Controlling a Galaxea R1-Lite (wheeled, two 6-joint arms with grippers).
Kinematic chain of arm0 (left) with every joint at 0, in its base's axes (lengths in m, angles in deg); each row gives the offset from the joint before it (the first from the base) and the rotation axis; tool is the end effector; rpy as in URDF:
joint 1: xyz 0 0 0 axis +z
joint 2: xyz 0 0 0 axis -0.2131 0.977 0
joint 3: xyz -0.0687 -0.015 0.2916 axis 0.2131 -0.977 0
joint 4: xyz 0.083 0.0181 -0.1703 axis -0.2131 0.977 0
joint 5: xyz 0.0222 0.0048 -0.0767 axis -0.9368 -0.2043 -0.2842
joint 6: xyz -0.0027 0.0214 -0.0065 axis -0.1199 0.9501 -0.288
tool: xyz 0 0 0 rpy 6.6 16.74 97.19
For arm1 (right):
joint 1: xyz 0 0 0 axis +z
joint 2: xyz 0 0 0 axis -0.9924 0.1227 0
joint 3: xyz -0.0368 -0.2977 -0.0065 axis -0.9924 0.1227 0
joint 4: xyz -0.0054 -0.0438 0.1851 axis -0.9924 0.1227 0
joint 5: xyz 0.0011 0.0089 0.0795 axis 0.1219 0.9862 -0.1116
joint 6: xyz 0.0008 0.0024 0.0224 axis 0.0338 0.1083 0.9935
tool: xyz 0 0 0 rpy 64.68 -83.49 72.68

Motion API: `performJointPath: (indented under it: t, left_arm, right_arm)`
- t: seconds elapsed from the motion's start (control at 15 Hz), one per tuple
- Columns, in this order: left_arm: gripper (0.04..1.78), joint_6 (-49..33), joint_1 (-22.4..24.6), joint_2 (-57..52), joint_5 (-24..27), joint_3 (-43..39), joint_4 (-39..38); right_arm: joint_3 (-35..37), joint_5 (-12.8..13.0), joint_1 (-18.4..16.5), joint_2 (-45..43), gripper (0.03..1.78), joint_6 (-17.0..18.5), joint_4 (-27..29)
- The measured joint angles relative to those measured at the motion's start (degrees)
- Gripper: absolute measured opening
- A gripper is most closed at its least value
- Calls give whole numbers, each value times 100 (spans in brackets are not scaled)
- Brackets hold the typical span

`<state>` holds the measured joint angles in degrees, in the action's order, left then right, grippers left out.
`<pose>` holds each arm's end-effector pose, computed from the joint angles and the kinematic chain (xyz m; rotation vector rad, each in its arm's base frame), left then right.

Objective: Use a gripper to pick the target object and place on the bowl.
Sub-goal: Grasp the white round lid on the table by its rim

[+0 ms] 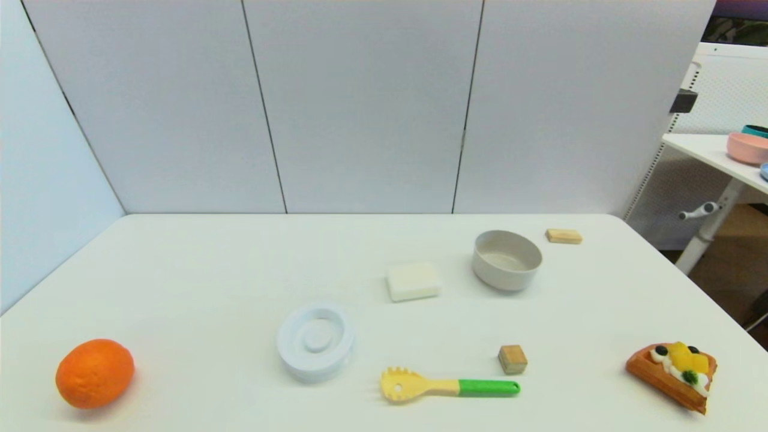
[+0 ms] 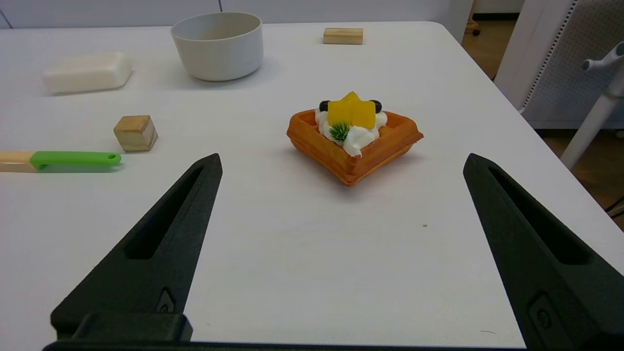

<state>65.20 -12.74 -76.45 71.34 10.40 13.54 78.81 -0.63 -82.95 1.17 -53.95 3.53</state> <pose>-0.0227 0.0006 0.0751 -0.0163 0.0031 0.0130 -0.0229 -0.0003 0.0754 0.0091 -0.0014 -0.0091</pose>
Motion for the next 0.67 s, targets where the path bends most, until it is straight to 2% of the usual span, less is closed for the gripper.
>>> performJointPath:
  t: [0.67]
  left_arm:
    - [171, 0, 0, 0, 0, 0, 0]
  right_arm:
    - [0, 0, 0, 0, 171, 0, 0]
